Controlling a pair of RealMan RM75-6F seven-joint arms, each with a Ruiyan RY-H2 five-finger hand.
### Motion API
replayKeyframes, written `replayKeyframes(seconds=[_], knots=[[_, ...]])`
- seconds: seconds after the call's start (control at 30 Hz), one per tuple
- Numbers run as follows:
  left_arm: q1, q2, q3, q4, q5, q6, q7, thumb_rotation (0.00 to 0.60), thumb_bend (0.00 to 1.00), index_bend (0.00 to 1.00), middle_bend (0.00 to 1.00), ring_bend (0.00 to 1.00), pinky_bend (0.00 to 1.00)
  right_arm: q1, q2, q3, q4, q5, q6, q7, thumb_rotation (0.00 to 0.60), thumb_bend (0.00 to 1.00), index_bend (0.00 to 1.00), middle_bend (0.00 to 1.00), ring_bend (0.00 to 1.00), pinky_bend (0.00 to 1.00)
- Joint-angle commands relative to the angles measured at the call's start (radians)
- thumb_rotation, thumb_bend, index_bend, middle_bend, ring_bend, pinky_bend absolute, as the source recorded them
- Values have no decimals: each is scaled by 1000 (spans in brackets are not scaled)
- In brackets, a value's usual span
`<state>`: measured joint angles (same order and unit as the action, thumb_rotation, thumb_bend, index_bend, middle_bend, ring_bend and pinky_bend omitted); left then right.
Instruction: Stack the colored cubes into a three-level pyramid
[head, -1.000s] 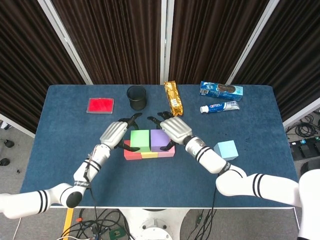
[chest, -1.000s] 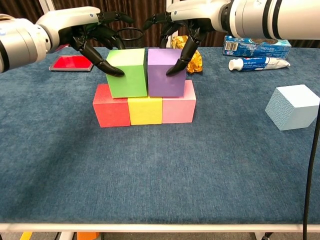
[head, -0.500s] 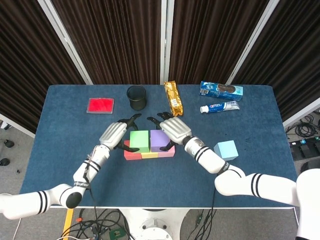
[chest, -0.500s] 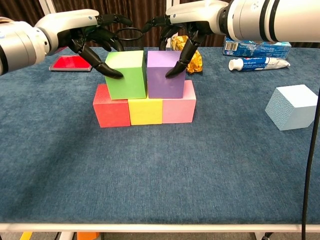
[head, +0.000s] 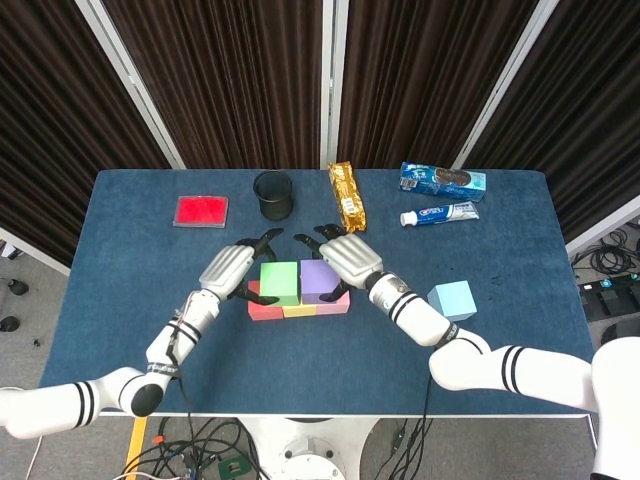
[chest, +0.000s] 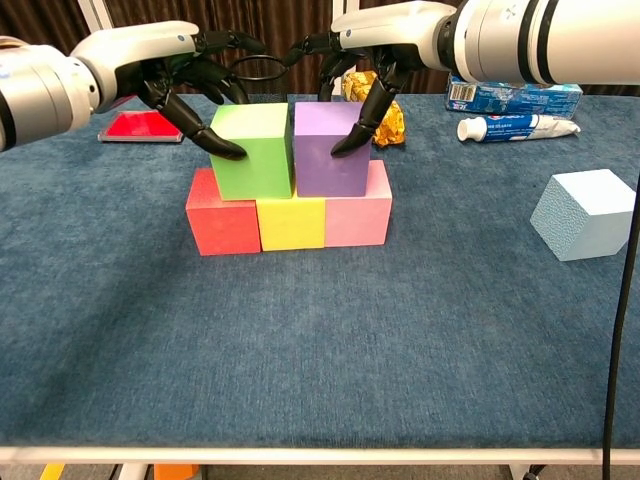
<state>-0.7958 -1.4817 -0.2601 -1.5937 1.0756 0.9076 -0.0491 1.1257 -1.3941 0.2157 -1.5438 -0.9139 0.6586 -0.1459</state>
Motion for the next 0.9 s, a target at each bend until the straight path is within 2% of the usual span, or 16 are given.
replayKeyframes(seconds=[0.03, 0.17, 0.33, 0.9], knots=[[1, 4, -1, -3, 1, -3, -5, 600, 90, 26, 412, 207, 179, -1, 1, 3, 0, -7, 0, 6, 600, 24, 0, 332, 20, 0], [2, 12, -3, -10, 4, -6, -11, 600, 90, 27, 380, 207, 178, -3, 5, 8, -4, -21, -3, 20, 600, 0, 0, 252, 0, 0], [3, 16, -3, -16, 9, -7, -17, 600, 90, 27, 331, 206, 176, -6, 7, 10, -4, -30, -8, 34, 600, 0, 0, 209, 0, 0], [8, 46, -4, -85, 20, 11, 5, 600, 91, 27, 293, 205, 177, -35, 43, 11, -46, -62, 23, 52, 600, 0, 0, 194, 0, 0]])
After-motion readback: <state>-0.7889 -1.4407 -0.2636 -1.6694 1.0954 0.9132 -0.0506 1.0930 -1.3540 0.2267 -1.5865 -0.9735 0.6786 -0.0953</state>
